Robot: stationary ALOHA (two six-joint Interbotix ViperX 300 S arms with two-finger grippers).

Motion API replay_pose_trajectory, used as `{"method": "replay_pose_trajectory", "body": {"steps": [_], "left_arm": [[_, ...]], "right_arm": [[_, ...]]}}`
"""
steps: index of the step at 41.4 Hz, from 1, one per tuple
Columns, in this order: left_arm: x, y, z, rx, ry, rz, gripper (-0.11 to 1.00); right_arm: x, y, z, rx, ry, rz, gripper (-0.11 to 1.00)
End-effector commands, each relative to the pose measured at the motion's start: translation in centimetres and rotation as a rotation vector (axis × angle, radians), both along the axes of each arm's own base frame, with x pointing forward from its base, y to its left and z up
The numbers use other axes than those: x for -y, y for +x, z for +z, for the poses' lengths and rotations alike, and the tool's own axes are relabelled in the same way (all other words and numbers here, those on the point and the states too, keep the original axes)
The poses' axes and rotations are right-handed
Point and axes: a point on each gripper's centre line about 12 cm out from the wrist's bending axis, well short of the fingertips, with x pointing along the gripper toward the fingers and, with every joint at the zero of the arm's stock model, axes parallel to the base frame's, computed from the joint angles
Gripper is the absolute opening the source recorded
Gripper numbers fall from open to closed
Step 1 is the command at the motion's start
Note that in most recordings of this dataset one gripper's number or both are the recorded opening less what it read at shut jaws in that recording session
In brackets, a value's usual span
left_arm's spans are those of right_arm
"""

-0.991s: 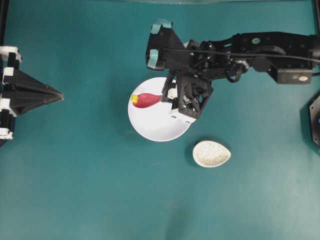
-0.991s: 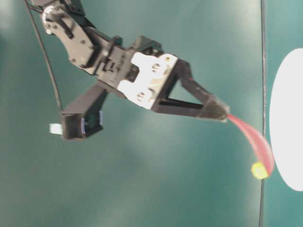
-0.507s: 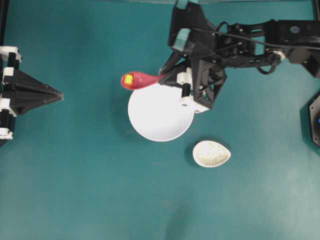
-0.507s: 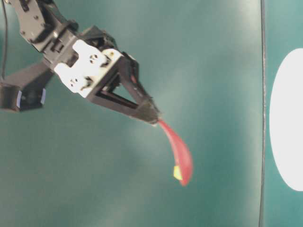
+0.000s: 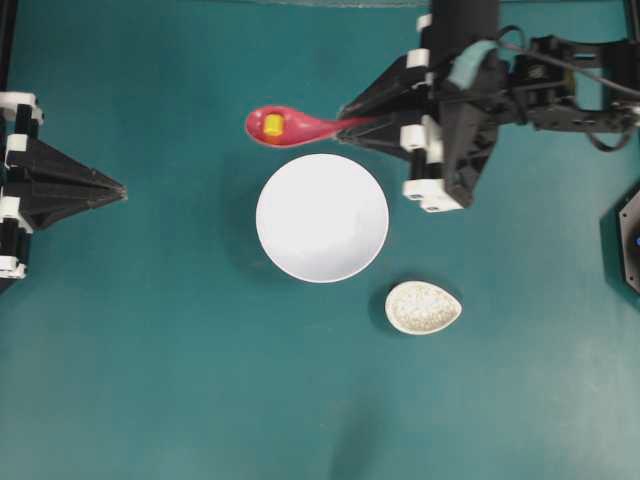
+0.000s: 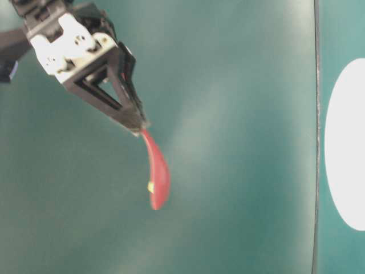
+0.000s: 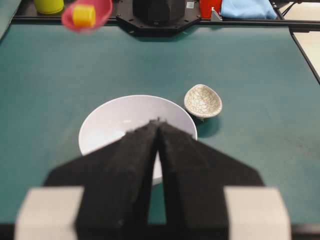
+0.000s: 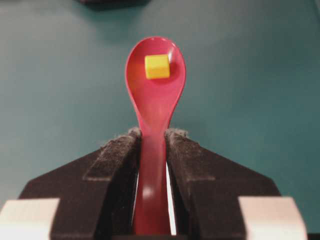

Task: Scoop the yellow hexagonal prism block from the bowl with a spoon using the right arm.
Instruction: 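Lift the spoon with the block up and out of the bowl, then hold the spoon level above the table with the block on it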

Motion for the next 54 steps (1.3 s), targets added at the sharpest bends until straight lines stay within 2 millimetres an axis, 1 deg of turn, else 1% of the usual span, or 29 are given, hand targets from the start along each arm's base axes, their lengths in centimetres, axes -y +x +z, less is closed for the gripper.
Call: {"method": "replay_pose_trajectory", "body": {"steps": [1, 7, 13, 54], "left_arm": [[0.0, 0.2, 1.1, 0.028, 0.002, 0.001, 0.05], [0.0, 0.2, 1.1, 0.028, 0.0, 0.001, 0.05], [0.0, 0.2, 1.1, 0.028, 0.002, 0.001, 0.05], [0.0, 0.1, 1.4, 0.04, -0.008, 0.002, 0.05]], "right_arm": [[-0.2, -1.4, 2.2, 0.084, -0.017, -0.001, 0.24], [-0.3, -2.6, 2.8, 0.134, -0.024, -0.004, 0.24], [-0.4, -3.1, 3.1, 0.149, -0.026, -0.005, 0.24], [-0.3, -3.1, 3.5, 0.182, -0.036, -0.007, 0.24]]}}
